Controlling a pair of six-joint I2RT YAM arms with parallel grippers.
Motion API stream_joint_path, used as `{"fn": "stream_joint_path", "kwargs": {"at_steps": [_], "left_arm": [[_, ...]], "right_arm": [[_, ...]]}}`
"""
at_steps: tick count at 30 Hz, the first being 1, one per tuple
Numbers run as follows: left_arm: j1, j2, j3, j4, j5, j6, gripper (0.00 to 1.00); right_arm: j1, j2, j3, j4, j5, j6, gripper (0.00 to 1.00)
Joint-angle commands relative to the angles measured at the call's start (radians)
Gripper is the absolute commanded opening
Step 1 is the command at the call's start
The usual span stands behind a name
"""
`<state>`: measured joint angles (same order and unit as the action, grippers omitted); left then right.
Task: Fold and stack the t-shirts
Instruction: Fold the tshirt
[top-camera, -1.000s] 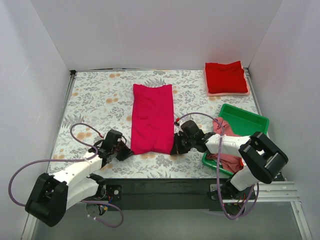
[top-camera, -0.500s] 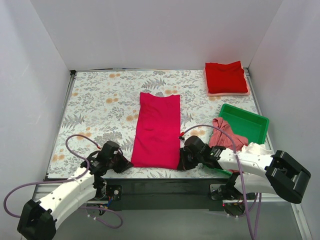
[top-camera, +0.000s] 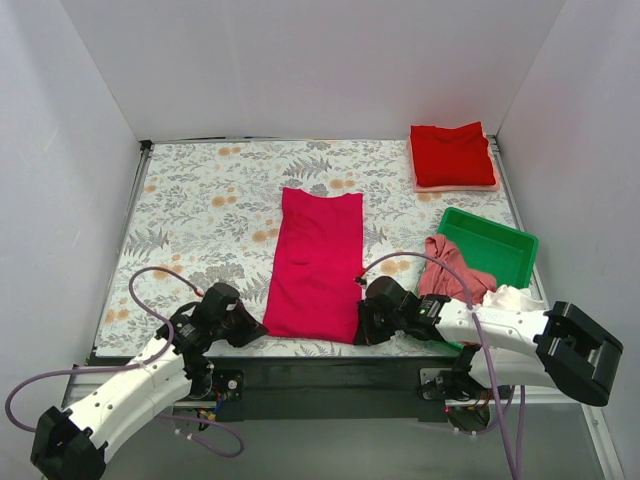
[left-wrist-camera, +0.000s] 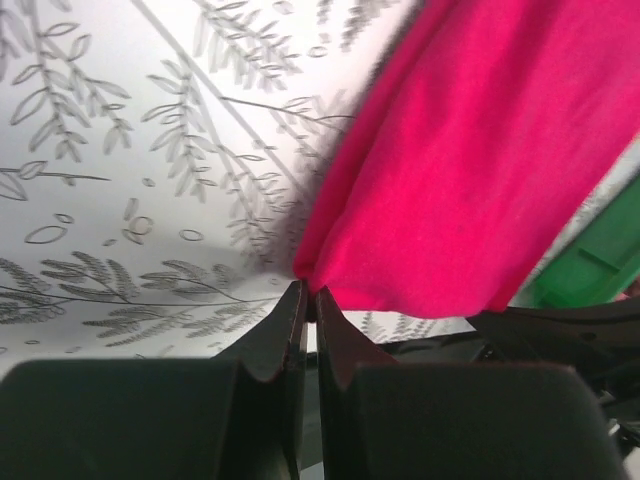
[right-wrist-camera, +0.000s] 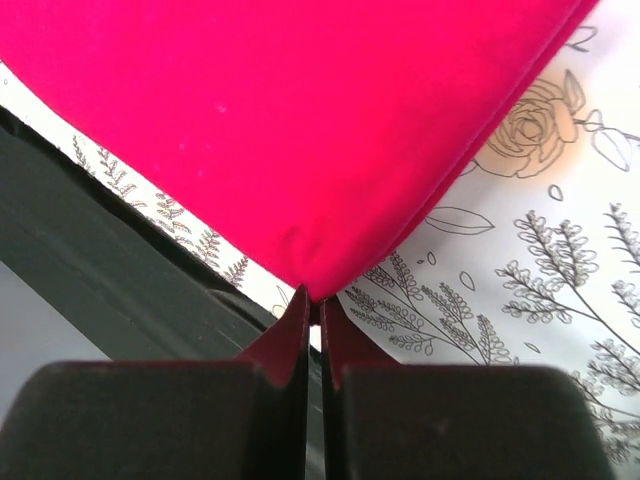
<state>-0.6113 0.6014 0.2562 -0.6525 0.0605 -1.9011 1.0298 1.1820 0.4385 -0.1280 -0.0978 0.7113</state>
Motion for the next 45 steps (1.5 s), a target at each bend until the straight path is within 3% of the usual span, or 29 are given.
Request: {"fn": "stream_joint_path", "kwargs": {"at_steps": [1, 12, 23, 30, 36, 45], "left_arm": [[-0.004, -0.011, 0.089, -0.021, -0.050, -0.006, 0.00], [-0.005, -0.032, 0.360, -0.251, -0.088, 0.010, 0.00], [-0.005, -0.044, 0.517, -0.421, -0.048, 0.007, 0.00], [-0.005, -0.046, 0.529, -0.349, -0.048, 0.028, 0.00], [-0.005, -0.003, 0.537, -0.260, -0.128, 0.020, 0.00], [-0.005, 0.153, 0.584, -0.144, -0.232, 0.039, 0.00]], "right_arm": [[0.007, -0.059, 0.060, -0.041, 0.058, -0.012, 0.01], [0.006, -0.212, 0.251, -0.376, -0.054, -0.095, 0.01], [0.007, -0.280, 0.322, -0.499, -0.183, -0.105, 0.01], [0.007, -0.266, 0.370, -0.499, -0.112, -0.139, 0.01], [-0.030, -0.205, 0.445, -0.489, 0.059, -0.202, 0.01], [-0.160, -0.114, 0.505, -0.463, 0.041, -0.269, 0.01]]}}
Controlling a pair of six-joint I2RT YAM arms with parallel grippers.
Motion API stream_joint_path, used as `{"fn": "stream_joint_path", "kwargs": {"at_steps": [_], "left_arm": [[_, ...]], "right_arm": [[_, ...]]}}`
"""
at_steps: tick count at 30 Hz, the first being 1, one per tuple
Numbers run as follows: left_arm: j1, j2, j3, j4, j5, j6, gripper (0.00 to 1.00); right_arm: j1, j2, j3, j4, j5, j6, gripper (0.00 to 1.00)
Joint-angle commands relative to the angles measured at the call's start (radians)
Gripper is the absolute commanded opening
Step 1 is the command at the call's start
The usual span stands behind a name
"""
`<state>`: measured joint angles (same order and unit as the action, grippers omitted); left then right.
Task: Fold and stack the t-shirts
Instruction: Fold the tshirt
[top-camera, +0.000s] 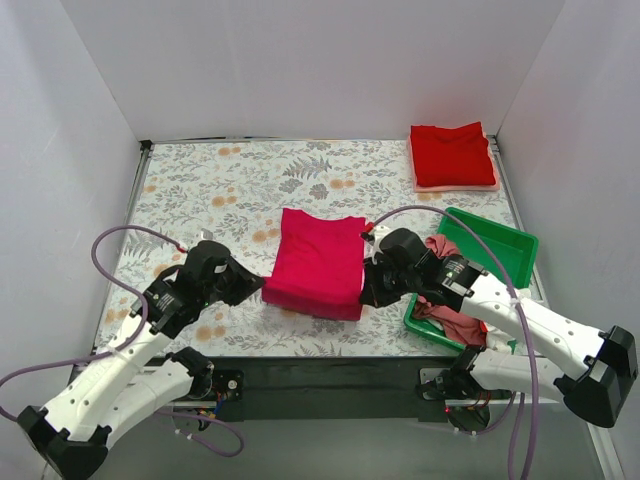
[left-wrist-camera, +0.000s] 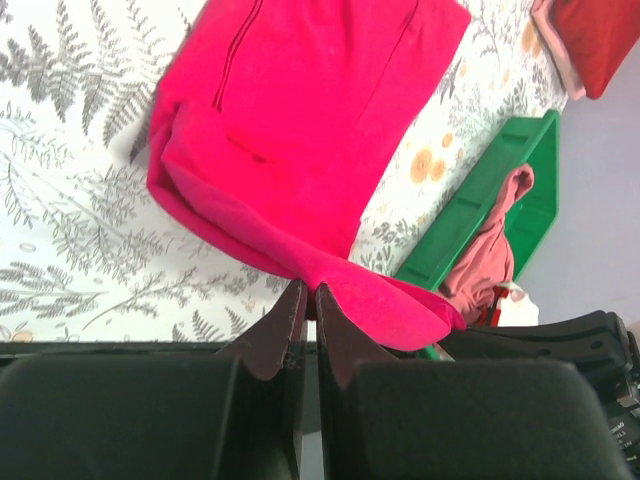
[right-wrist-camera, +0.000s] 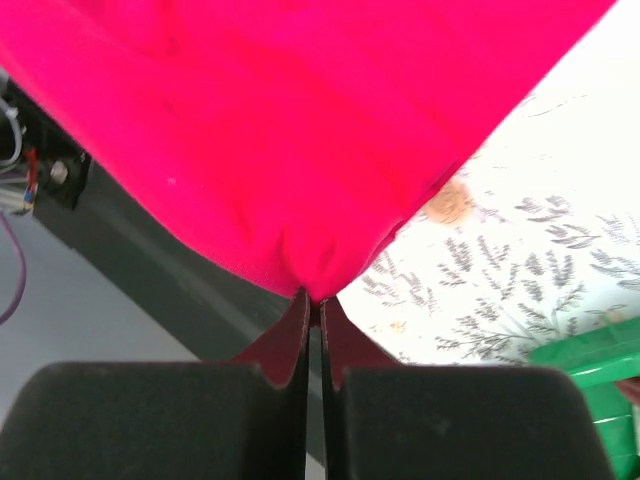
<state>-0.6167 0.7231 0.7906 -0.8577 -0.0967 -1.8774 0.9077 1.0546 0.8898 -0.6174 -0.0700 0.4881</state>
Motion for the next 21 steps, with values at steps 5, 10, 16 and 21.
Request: {"fn": "stream_joint_path", "kwargs": {"at_steps": [5, 10, 16, 21], "left_arm": [[0.000, 0.101, 0.100, 0.074, -0.127, 0.029, 0.00], [0.000, 0.124, 0.140, 0.078, -0.196, 0.037, 0.00], [0.000, 0.174, 0.173, 0.124, -0.241, 0.066, 0.00], [0.002, 0.263, 0.208, 0.172, -0.268, 0.095, 0.00]], "right_arm": [[-0.081, 0.022, 0.074, 0.059, -0.014, -0.063, 0.01], [-0.144, 0.047, 0.104, 0.067, -0.056, -0.091, 0.01], [-0.199, 0.091, 0.166, 0.070, -0.102, -0.134, 0.01], [-0.245, 0.140, 0.207, 0.077, -0.145, -0.163, 0.01]]}}
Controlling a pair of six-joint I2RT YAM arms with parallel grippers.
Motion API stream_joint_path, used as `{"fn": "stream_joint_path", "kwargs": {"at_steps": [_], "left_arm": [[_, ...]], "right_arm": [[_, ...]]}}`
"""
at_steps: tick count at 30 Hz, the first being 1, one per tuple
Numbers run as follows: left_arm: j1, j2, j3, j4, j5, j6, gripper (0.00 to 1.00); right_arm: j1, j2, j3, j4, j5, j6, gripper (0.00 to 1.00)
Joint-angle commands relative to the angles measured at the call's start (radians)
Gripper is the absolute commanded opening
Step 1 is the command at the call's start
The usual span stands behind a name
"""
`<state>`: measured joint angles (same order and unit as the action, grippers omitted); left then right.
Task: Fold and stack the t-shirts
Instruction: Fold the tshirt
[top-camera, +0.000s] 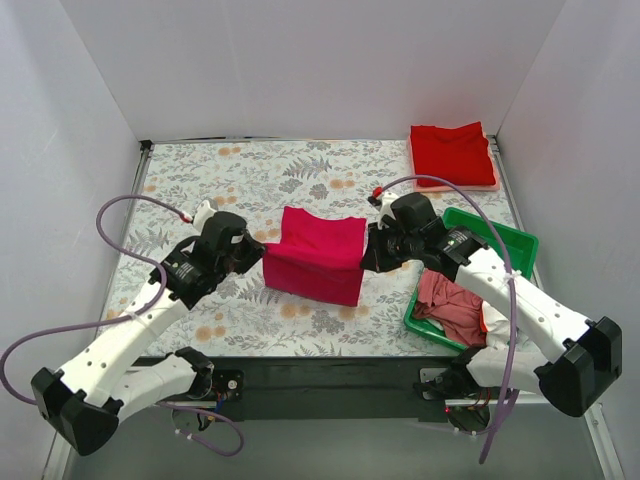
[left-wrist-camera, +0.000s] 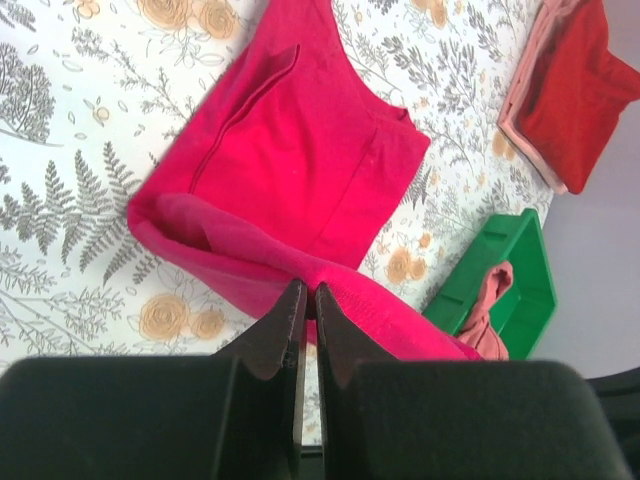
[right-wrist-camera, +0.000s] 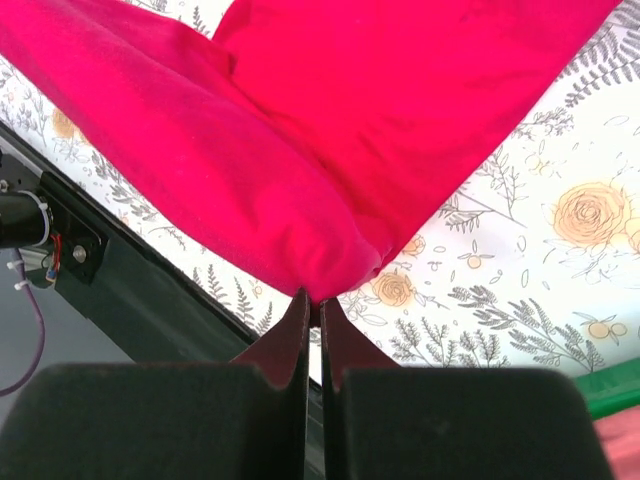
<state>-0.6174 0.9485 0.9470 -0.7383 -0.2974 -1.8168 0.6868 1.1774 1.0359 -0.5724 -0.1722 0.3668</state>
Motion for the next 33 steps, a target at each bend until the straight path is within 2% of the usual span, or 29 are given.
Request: {"fn": "stream_joint_path", "kwargs": {"at_steps": [1, 13, 25, 33], "left_arm": [[0.004, 0.050, 0.070, 0.065, -0.083, 0.040, 0.00], [0.047, 0.216, 0.162, 0.109, -0.171, 0.071, 0.00], [0.185, 0.392, 0.211, 0.263, -0.037, 0.155, 0.00], [0.209, 0.548, 0.285, 0.292, -0.022, 0.205, 0.00]], "right_arm": [[-0.030, 0.024, 0.068, 0.032, -0.050, -0.045, 0.01], [-0.147, 0.142, 0.138, 0.068, -0.167, -0.086, 0.01], [-0.237, 0.300, 0.214, 0.101, -0.263, -0.104, 0.01], [-0.291, 0.418, 0.254, 0.128, -0.311, -0.097, 0.01]]}}
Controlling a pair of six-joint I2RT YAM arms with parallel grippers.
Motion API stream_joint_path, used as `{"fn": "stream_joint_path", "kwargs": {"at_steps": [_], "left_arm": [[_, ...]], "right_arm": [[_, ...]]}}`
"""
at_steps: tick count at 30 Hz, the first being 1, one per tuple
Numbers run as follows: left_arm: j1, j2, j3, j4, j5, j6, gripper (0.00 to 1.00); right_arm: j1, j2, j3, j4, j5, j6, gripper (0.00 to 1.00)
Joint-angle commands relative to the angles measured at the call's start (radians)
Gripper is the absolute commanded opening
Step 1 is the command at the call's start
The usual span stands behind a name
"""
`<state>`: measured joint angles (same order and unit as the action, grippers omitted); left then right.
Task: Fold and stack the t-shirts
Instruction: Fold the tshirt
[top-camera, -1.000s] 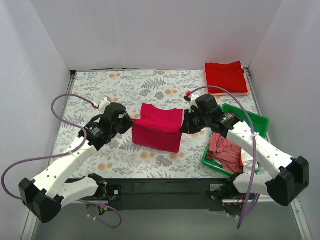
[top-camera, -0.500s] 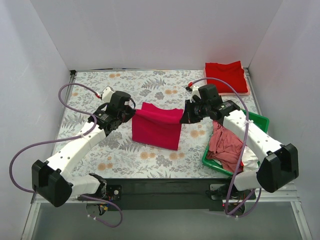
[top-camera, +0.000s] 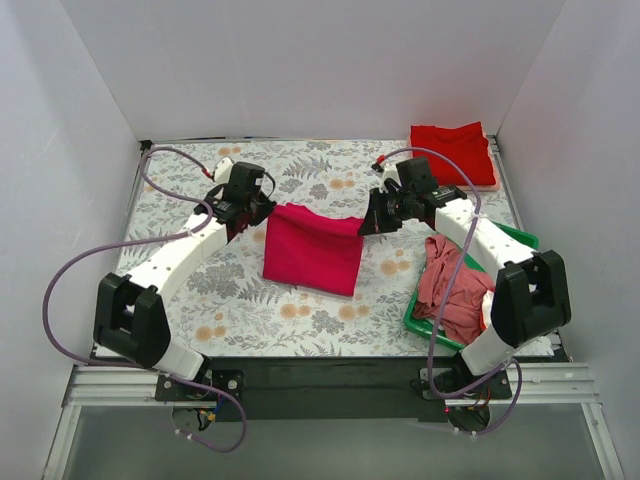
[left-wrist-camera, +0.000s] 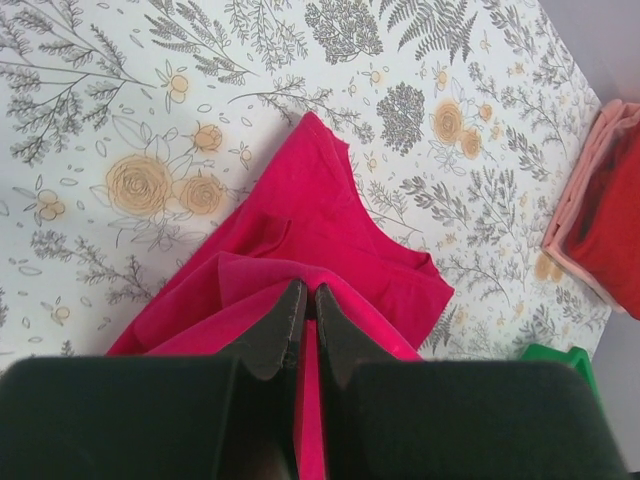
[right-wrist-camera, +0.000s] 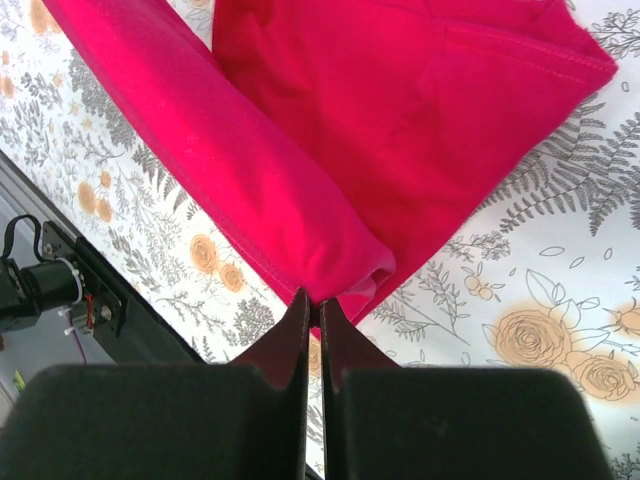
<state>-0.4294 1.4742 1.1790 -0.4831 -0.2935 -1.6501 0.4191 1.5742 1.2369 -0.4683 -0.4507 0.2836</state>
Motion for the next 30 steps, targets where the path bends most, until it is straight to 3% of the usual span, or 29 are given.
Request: {"fn": "stream_joint_path", "kwargs": {"at_steps": [1, 23, 26, 28, 29, 30], "left_arm": [[0.026, 0.038, 0.063, 0.037, -0.022, 0.042, 0.00], [0.060, 0.435, 0.287, 0.055, 0.025, 0.110, 0.00], [0.069, 0.469, 0.309, 0.055, 0.037, 0.116, 0.00], [0.073, 0.498, 0.326, 0.055, 0.033, 0.119, 0.05], [0.073, 0.505, 0.330, 0.055, 0.033, 0.125, 0.10], [0.073, 0.517, 0.338, 0.055, 0.031, 0.125, 0.24]], "right_arm": [[-0.026, 0.030, 0.056, 0.029, -0.034, -0.014, 0.01], [-0.140, 0.374, 0.216, 0.080, -0.124, -0.035, 0.01], [-0.154, 0.424, 0.252, 0.080, -0.132, -0.046, 0.06], [-0.160, 0.446, 0.268, 0.080, -0.123, -0.046, 0.08], [-0.161, 0.463, 0.274, 0.080, -0.121, -0.050, 0.15], [-0.166, 0.469, 0.286, 0.080, -0.118, -0.049, 0.21]]}}
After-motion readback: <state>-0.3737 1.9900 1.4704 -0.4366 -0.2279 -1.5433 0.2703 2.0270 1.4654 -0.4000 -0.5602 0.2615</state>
